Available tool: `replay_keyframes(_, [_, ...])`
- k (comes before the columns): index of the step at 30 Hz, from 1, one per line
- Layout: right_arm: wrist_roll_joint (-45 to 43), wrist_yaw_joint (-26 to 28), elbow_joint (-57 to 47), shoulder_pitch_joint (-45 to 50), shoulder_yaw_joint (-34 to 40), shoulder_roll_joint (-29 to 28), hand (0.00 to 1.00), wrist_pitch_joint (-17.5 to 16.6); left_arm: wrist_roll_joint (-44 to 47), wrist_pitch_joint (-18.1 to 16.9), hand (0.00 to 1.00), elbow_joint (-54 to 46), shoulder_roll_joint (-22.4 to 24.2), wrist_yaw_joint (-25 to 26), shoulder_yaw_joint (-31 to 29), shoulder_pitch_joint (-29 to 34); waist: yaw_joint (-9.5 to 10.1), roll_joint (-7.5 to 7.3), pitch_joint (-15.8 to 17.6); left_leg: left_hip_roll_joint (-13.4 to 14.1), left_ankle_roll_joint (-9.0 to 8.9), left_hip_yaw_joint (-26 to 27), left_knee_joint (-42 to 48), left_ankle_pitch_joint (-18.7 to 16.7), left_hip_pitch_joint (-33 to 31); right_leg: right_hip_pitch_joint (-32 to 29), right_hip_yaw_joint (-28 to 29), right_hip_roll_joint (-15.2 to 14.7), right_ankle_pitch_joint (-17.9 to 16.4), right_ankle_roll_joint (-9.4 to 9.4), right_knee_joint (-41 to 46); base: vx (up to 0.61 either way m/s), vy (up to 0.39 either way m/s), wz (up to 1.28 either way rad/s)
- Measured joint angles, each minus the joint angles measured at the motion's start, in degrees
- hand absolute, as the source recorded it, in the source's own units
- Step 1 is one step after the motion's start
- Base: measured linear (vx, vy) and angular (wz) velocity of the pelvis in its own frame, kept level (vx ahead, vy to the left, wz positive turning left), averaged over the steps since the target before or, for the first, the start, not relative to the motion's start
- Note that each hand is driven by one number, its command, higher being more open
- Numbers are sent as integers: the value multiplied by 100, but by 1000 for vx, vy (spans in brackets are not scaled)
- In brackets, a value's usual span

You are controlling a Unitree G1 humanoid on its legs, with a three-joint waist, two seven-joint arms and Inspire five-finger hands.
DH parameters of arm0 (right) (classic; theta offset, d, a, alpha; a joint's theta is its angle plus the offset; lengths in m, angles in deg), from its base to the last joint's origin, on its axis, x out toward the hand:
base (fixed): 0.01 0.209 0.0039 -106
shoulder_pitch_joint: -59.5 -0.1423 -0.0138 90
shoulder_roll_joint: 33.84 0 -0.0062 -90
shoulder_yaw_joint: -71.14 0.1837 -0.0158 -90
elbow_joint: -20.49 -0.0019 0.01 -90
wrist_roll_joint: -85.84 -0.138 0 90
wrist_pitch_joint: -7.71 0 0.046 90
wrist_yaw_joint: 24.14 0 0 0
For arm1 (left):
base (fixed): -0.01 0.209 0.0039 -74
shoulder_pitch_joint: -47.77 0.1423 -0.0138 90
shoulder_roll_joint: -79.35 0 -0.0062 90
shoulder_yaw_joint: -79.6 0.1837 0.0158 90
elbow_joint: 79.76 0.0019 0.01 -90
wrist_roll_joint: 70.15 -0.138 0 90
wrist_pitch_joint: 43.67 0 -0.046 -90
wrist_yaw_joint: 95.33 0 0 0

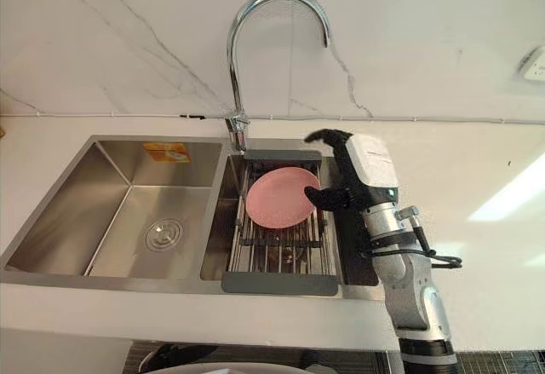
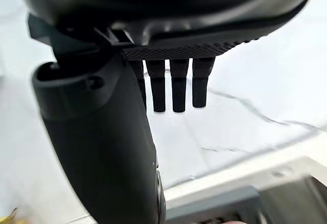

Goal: Walk over to the sink, pick up the cup, carry it to the dishwasher, place the cup inside the dishwasher, then close the dishwasher door

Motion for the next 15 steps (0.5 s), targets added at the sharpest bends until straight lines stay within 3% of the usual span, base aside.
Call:
replay_keyframes(9, [159,686,-311,15,231,365,100,-615,-4,-16,100,-14,-15,-69,-95,74,-50,-78,-49,-10,1,6,-5,-1,1,0,1,-8,-3,3,2,0,0,0])
replay_keyframes(15, [829,987,-517,292,197,474,100,-933,-4,-17,100,-29,-11,-141,-132,101,-79,-79,-50,-11,0,18,-2,-2,6,0,12,-10,-3,3,2,0,0,0])
